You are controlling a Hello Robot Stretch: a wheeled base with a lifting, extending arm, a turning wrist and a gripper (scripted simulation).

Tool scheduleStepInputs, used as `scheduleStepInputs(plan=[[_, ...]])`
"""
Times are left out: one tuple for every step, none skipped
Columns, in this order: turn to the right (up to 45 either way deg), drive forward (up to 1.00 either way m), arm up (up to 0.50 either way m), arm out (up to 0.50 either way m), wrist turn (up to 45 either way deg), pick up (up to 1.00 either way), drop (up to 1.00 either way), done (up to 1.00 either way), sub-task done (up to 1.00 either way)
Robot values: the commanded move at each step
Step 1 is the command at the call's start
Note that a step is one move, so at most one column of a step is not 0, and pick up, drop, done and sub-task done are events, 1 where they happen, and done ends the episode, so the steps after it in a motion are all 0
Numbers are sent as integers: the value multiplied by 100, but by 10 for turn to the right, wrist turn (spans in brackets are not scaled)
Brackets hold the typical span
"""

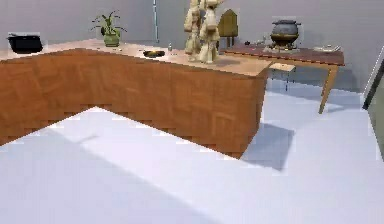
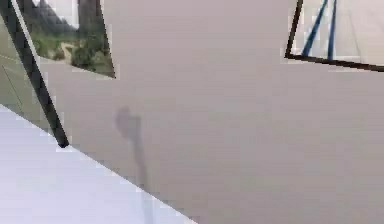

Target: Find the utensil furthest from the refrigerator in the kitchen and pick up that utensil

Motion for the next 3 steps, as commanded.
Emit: scheduleStepInputs(plan=[[0, 100, 0, 0, 0, 0, 0, 0, 0], [-60, 0, 0, 0, 0, 0, 0, 0, 0], [0, 45, 0, 0, 0, 0, 0, 0, 0]])
